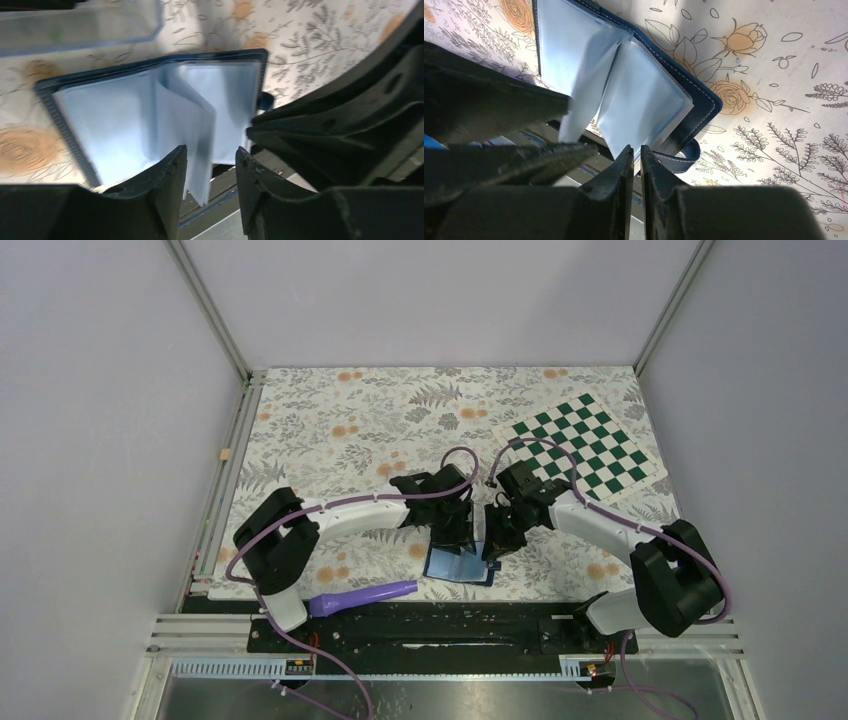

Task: Put the credit cards into the card holder
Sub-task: Insert the credit card into the card holder.

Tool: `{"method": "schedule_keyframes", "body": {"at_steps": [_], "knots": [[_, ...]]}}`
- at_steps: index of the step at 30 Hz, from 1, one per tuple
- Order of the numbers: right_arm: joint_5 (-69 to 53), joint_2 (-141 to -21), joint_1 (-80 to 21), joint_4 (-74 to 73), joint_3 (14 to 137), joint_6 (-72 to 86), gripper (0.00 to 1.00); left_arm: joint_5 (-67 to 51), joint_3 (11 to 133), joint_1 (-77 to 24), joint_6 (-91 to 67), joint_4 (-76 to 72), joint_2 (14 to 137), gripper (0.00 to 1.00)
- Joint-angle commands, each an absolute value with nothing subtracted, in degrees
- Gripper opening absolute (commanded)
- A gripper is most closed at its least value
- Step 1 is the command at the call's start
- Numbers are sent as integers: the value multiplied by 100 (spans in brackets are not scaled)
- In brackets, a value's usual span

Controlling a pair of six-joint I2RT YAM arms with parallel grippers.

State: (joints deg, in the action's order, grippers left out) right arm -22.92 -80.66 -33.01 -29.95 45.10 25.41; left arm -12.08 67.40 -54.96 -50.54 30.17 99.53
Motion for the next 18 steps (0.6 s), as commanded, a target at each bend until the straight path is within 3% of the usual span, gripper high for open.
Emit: {"method": "schedule_keyframes", "body": {"at_steps": [1,12,18], "knots": [[-2096,-7982,-3255,-2965,4420,2519,17,-1939,6620,-5580,-5385,1897,10034,42],[-2081,-7252,-2515,-3240,4296,2449,15,-2350,6051,-5592,-5948,736,10162,45],[-2302,-7352,-2496,-3319,4535,2374,16,-2335,5794,-5465,-5823,73,9640,46]]}}
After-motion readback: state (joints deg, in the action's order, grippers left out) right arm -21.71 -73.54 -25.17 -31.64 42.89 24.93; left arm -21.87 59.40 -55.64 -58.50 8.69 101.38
